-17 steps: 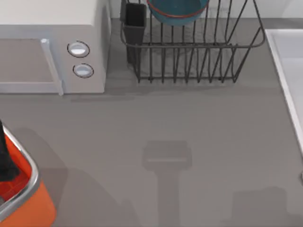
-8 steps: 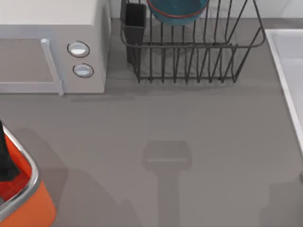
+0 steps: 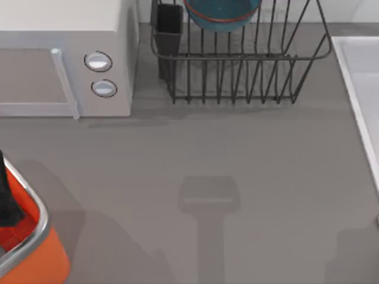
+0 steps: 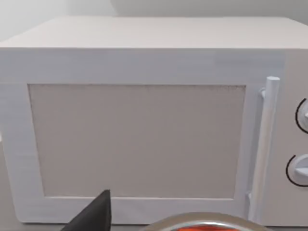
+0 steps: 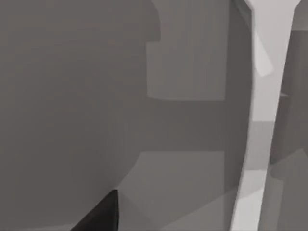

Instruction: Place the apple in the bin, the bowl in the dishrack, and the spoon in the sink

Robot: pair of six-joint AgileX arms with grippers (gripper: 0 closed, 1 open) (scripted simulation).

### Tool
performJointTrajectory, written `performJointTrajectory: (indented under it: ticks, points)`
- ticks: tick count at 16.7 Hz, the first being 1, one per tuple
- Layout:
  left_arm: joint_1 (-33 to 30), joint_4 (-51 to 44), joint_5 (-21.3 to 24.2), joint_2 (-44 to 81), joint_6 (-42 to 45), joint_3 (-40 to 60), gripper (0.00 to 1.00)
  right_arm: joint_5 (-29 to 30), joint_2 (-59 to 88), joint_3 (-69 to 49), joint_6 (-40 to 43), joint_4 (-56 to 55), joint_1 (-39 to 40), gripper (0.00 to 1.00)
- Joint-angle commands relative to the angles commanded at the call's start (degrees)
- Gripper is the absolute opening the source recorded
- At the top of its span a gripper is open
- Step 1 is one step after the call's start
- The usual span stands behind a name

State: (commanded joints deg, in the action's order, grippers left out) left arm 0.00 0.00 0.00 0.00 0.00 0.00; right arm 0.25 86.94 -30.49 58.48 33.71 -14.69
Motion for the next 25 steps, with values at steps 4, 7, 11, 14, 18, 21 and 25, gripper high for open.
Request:
performJointTrajectory:
  ticks: [4,7,11,14,18,21,25]
  points:
    - [0.0,0.0,0.0,0.0,0.0,0.0,1.0,0.0,0.0,0.0,0.0,0.0,0.0,0.55]
    - [0.0,0.0,0.0,0.0,0.0,0.0,1.0,0.0,0.0,0.0,0.0,0.0,0.0,0.32]
    - [0.0,0.0,0.0,0.0,0.0,0.0,1.0,0.0,0.0,0.0,0.0,0.0,0.0,0.02]
    - [0.0,0.0,0.0,0.0,0.0,0.0,1.0,0.0,0.0,0.0,0.0,0.0,0.0,0.0]
    - [0.0,0.0,0.0,0.0,0.0,0.0,1.0,0.0,0.0,0.0,0.0,0.0,0.0,0.0]
    - [0.0,0.0,0.0,0.0,0.0,0.0,1.0,-0.65,-3.97,-2.97,-1.5,6.51,0.08,0.0]
    - [0.0,0.0,0.0,0.0,0.0,0.0,1.0,-0.65,-6.09,-7.61,-1.19,13.11,-0.2,0.0]
